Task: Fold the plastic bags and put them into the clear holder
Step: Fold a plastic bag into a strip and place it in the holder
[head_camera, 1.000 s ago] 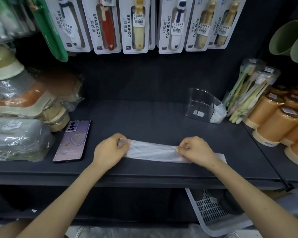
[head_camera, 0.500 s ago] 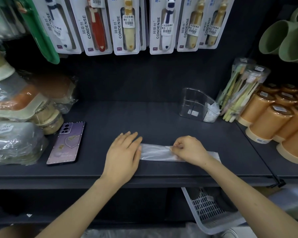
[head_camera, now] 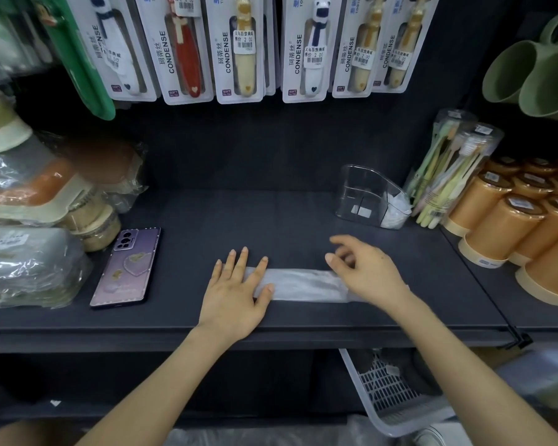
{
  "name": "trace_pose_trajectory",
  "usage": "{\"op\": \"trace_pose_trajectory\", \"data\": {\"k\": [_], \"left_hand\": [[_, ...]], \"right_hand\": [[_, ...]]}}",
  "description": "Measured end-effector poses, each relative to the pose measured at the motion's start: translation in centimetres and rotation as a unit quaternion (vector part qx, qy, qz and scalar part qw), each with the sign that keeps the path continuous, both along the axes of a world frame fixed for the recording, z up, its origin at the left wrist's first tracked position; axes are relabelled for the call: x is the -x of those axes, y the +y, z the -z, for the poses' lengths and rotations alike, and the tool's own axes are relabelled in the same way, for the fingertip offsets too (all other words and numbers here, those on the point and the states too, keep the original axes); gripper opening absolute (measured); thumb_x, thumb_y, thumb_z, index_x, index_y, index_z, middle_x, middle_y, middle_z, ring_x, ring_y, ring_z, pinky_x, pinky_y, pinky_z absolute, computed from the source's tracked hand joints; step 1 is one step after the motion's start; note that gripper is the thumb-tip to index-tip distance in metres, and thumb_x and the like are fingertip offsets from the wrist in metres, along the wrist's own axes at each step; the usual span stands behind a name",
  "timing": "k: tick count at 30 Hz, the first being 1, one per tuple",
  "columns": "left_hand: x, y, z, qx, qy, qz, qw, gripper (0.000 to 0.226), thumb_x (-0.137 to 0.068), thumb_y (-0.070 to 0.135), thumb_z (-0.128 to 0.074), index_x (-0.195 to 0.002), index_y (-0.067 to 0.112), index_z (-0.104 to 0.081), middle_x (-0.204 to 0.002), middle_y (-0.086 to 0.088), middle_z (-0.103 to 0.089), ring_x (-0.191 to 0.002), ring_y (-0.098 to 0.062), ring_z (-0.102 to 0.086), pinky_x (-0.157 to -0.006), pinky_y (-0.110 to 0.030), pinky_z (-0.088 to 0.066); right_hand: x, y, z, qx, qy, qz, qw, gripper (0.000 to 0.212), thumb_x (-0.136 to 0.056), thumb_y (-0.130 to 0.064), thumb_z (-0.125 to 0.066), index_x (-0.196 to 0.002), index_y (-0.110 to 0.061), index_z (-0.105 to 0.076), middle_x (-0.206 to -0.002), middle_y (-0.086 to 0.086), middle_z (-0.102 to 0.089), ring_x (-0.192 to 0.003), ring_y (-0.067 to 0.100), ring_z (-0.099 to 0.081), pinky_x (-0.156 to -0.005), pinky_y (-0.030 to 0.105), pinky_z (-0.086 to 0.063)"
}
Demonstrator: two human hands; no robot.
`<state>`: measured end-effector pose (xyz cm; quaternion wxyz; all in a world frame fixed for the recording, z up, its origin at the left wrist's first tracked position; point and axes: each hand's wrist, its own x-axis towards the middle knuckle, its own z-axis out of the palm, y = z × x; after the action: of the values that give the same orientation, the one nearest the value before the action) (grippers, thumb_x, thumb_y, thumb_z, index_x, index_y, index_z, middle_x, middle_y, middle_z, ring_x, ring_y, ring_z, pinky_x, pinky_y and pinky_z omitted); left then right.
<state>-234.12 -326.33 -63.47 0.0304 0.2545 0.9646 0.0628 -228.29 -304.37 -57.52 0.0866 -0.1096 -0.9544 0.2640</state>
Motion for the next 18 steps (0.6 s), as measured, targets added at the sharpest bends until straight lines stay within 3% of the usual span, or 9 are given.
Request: {"op": "trace_pose_trajectory", "data": {"k": [2, 4, 5, 7, 9, 12, 14, 18], "left_hand": [[0.0, 0.0, 0.1, -0.005, 0.001, 0.000, 1.000, 0.089, -0.070, 0.065, 0.020, -0.152, 0.036, 0.003, -0.161, -0.005, 0.009, -0.148, -0.020, 0.012, -0.119, -0.036, 0.011], [0.0, 0.0, 0.2, -0.005, 0.004, 0.000, 1.000, 0.087, -0.069, 0.067, 0.019, -0.150, 0.036, 0.007, -0.161, -0.005, 0.009, -0.148, -0.020, 0.012, -0.119, -0.036, 0.011], [0.0, -0.1, 0.2, -0.002, 0.005, 0.001, 1.000, 0.086, -0.069, 0.068, 0.019, -0.149, 0.036, 0.009, -0.161, -0.005, 0.010, -0.148, -0.020, 0.013, -0.118, -0.036, 0.011], [0.1, -0.1, 0.3, 0.002, 0.005, 0.000, 1.000, 0.088, -0.068, 0.068, 0.018, -0.150, 0.036, 0.008, -0.161, -0.005, 0.011, -0.148, -0.019, 0.013, -0.118, -0.035, 0.011], [0.1, -0.1, 0.3, 0.002, 0.003, -0.003, 1.000, 0.089, -0.068, 0.068, 0.018, -0.151, 0.036, 0.006, -0.161, -0.005, 0.011, -0.148, -0.019, 0.013, -0.118, -0.035, 0.011], [0.2, -0.1, 0.4, 0.007, 0.003, -0.003, 1.000, 0.088, -0.070, 0.067, 0.018, -0.151, 0.037, 0.006, -0.161, -0.005, 0.011, -0.148, -0.020, 0.014, -0.119, -0.036, 0.011], [0.2, 0.0, 0.4, 0.009, 0.003, -0.003, 1.000, 0.088, -0.070, 0.067, 0.019, -0.151, 0.037, 0.006, -0.161, -0.005, 0.011, -0.148, -0.020, 0.014, -0.120, -0.036, 0.011], [0.1, 0.0, 0.3, 0.013, 0.006, -0.001, 1.000, 0.088, -0.069, 0.067, 0.020, -0.151, 0.036, 0.007, -0.161, -0.006, 0.011, -0.148, -0.020, 0.013, -0.119, -0.036, 0.011]], "right_hand": [[0.0, -2.3, 0.9, -0.195, 0.130, -0.026, 0.972, 0.038, -0.089, -0.028, -0.047, -0.116, -0.011, -0.067, -0.109, 0.005, -0.071, -0.099, 0.027, -0.065, -0.092, 0.042, -0.048], [0.2, -5.5, 2.5, -0.278, 0.104, -0.098, 0.950, 0.047, -0.083, -0.029, -0.041, -0.116, -0.009, -0.068, -0.118, 0.008, -0.068, -0.111, 0.026, -0.064, -0.104, 0.052, -0.037], [0.3, -6.9, 3.1, -0.279, 0.041, -0.131, 0.950, 0.055, -0.087, -0.031, -0.030, -0.125, -0.008, -0.062, -0.129, 0.009, -0.062, -0.123, 0.025, -0.056, -0.112, 0.053, -0.023], [0.0, -7.9, 4.2, -0.258, -0.051, -0.161, 0.951, 0.078, -0.085, -0.039, 0.005, -0.147, -0.011, -0.034, -0.154, 0.007, -0.033, -0.144, 0.021, -0.026, -0.115, 0.046, 0.008], [-0.9, -6.4, 5.1, -0.234, -0.091, -0.136, 0.958, 0.089, -0.079, -0.049, 0.022, -0.153, -0.017, -0.013, -0.161, 0.000, -0.011, -0.149, 0.015, -0.004, -0.113, 0.042, 0.021], [-3.2, -2.7, 5.4, -0.245, -0.095, -0.090, 0.961, 0.102, -0.070, -0.059, 0.040, -0.154, -0.021, -0.003, -0.161, -0.007, -0.002, -0.148, 0.011, 0.005, -0.111, 0.042, 0.024], [-5.0, -0.1, 5.1, -0.250, -0.116, -0.054, 0.960, 0.101, -0.069, -0.060, 0.041, -0.153, -0.022, -0.001, -0.160, -0.009, 0.000, -0.147, 0.009, 0.008, -0.111, 0.042, 0.024], [-5.2, 0.7, 3.6, -0.253, -0.104, -0.029, 0.961, 0.105, -0.073, -0.061, 0.039, -0.153, -0.016, -0.014, -0.160, -0.001, -0.014, -0.148, 0.016, -0.005, -0.113, 0.044, 0.020]]}}
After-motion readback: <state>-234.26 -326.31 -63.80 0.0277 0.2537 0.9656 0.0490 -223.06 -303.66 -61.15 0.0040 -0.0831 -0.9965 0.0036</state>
